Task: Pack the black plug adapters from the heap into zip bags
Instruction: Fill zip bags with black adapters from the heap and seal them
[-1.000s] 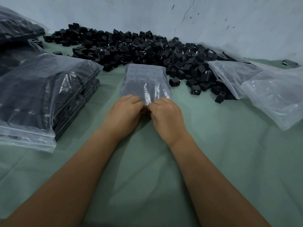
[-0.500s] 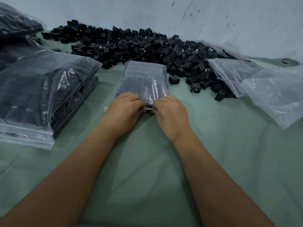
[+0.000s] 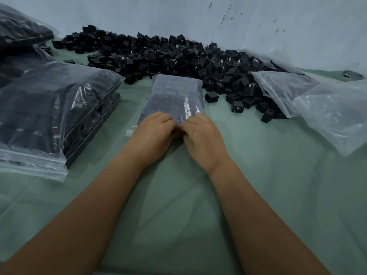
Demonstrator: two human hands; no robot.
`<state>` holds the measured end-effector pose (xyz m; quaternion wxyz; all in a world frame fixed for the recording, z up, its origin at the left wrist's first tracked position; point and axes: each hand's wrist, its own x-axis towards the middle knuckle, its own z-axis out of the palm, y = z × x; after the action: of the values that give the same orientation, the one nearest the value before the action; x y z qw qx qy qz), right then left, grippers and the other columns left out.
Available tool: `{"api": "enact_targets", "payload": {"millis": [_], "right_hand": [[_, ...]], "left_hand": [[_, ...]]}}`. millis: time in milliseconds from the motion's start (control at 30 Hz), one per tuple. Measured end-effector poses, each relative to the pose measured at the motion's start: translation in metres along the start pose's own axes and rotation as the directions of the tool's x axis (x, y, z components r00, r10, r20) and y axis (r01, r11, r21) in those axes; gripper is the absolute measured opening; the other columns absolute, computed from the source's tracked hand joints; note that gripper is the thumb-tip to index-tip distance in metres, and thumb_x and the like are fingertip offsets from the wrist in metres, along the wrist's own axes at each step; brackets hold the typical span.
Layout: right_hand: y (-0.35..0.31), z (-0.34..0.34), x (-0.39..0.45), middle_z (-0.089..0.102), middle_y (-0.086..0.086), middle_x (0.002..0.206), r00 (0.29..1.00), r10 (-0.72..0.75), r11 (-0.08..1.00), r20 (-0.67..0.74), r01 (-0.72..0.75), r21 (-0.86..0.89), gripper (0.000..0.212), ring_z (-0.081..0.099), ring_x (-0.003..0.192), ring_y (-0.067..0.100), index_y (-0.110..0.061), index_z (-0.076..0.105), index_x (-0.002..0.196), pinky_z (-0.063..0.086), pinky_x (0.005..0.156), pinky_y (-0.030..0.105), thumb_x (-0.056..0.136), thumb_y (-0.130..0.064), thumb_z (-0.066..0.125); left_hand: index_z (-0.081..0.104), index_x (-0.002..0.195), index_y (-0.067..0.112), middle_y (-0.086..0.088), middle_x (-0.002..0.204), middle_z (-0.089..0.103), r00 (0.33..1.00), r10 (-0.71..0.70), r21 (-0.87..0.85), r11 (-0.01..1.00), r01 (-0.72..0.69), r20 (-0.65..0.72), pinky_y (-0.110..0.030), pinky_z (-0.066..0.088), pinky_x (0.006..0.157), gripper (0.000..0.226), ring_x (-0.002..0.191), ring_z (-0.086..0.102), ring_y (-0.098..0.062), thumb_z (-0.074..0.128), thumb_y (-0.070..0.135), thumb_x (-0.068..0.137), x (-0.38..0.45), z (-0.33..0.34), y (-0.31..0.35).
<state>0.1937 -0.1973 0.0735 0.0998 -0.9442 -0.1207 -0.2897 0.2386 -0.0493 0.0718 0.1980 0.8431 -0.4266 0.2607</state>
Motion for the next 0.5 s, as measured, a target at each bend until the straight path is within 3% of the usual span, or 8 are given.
{"api": "enact_targets", "payload": {"millis": [133, 300, 500], "right_hand": [[0.010, -0.003, -0.003, 0.060, 0.010, 0.080, 0.998, 0.070, 0.997, 0.006, -0.069, -0.033, 0.006, 0.052, 0.081, 0.029, -0.006, 0.063, 0.078, 0.037, 0.074, 0.034, 0.077, -0.008, 0.068], [0.010, -0.006, -0.003, 0.061, 0.011, 0.073, 0.996, 0.090, 0.995, -0.002, -0.090, 0.040, 0.010, 0.053, 0.075, 0.028, -0.003, 0.064, 0.072, 0.040, 0.067, 0.034, 0.082, -0.006, 0.066], [0.014, -0.004, -0.003, 0.061, 0.009, 0.086, 0.993, 0.068, 0.997, 0.093, -0.071, 0.024, 0.013, 0.050, 0.087, 0.024, -0.004, 0.068, 0.086, 0.038, 0.078, 0.032, 0.088, -0.015, 0.060]], "left_hand": [[0.063, 0.075, -0.003, -0.020, 0.075, 0.061, 0.997, -0.067, -0.003, 0.998, 0.067, -0.024, -0.044, 0.045, 0.065, 0.010, 0.071, 0.057, -0.037, 0.071, -0.004, 0.081, 0.000, 0.001, -0.002], [0.062, 0.077, -0.001, -0.016, 0.077, 0.061, 0.998, -0.063, -0.026, 0.998, 0.063, -0.011, -0.044, 0.045, 0.067, 0.009, 0.073, 0.057, -0.036, 0.069, -0.003, 0.082, -0.001, 0.001, -0.001], [0.069, 0.085, -0.004, -0.018, 0.085, 0.066, 0.999, -0.030, -0.043, 0.999, 0.030, 0.016, -0.050, 0.049, 0.075, 0.009, 0.081, 0.061, -0.037, 0.070, 0.005, 0.087, -0.001, 0.003, -0.001]]}}
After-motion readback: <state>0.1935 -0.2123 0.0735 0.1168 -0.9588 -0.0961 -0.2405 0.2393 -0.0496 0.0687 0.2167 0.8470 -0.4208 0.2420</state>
